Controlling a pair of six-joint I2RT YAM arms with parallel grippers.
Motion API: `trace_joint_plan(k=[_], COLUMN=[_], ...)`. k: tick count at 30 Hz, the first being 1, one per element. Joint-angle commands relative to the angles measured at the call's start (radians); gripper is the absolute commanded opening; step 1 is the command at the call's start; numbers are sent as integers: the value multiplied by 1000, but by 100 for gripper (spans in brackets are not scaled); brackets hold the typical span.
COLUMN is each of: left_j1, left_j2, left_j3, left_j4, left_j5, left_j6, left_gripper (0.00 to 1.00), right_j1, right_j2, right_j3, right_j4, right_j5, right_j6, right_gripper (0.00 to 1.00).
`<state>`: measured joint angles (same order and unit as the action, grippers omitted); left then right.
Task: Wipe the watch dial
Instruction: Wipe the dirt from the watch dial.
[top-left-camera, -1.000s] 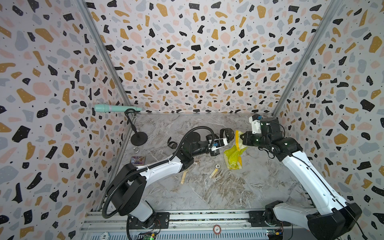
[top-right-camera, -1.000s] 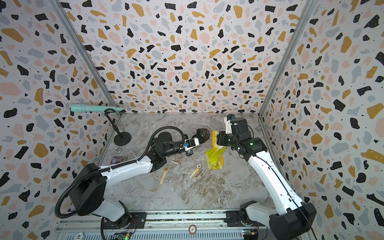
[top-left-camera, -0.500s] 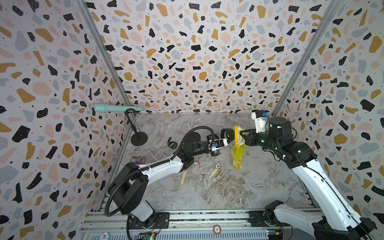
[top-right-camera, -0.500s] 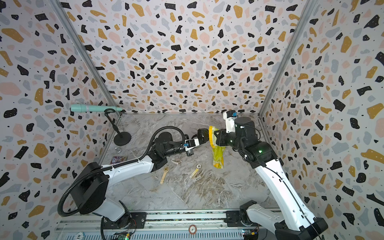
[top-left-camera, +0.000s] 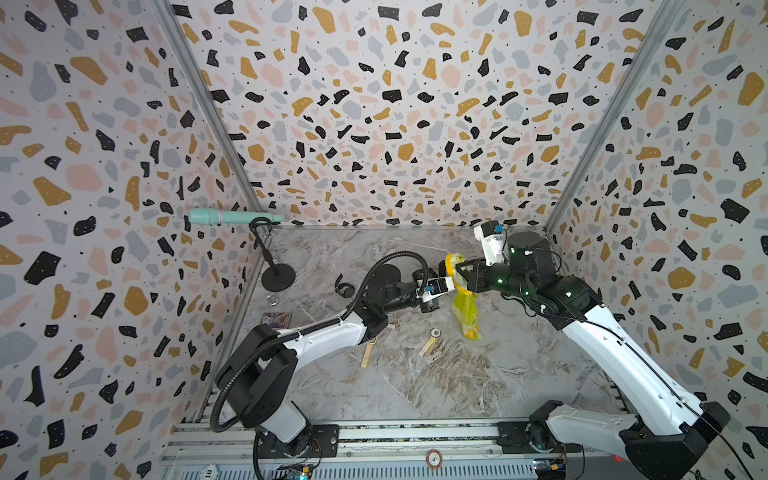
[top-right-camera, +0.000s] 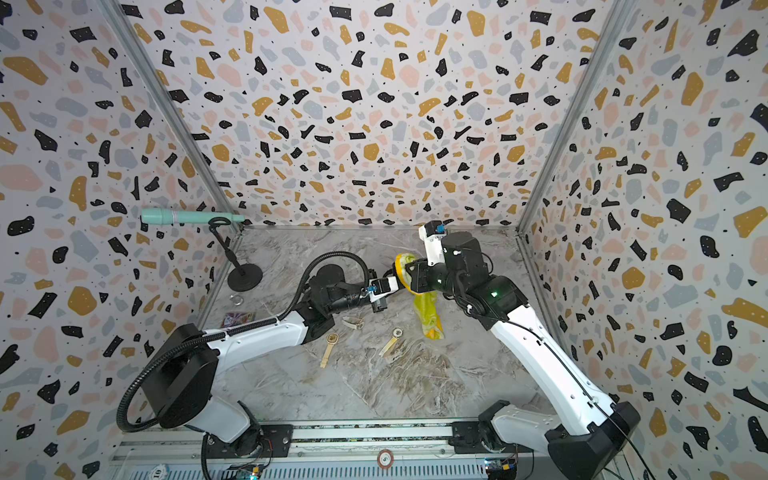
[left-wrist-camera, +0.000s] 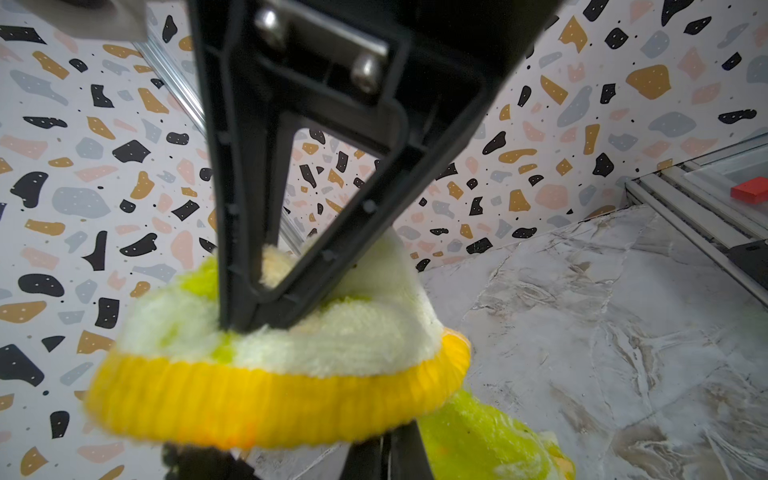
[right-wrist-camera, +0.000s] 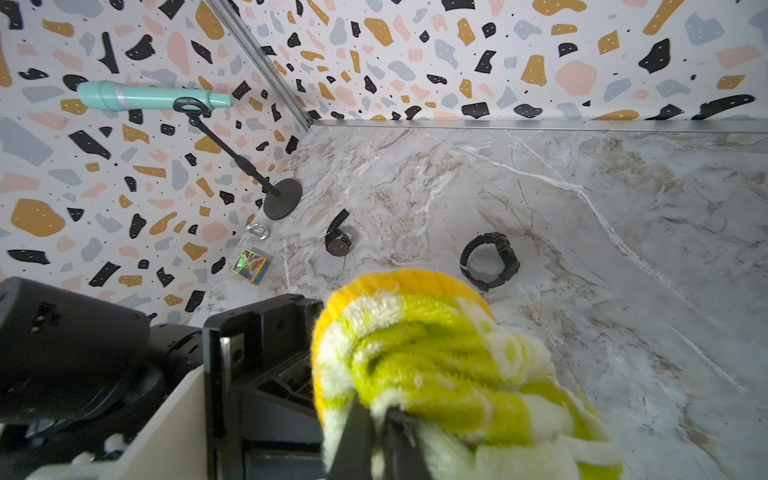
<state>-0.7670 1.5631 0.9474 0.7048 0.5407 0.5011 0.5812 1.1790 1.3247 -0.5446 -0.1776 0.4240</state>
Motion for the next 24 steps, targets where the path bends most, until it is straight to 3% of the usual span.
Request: trace_joint_plan(k=[1,8,19,24], left_j1=[2,5,10,8], left_j2=[-21,-16,-11,-6], left_j3=[6,0,-18,-16], left_j4=[137,198,190,173], left_j5=[-7,-8,11,22], left_j6=[-7,-30,-36,-29], left_gripper=[0,0,0,0], right_j1=[13,-18,-138,-145], right_j2=[8,-14,-95,-125], right_j3=[-34,-69,-44,22], right_j4=[-54,-139,-190,-180], right_j5=[89,185,140,44], right_j6=[1,10,-5,-33], right_gripper=[0,0,0,0])
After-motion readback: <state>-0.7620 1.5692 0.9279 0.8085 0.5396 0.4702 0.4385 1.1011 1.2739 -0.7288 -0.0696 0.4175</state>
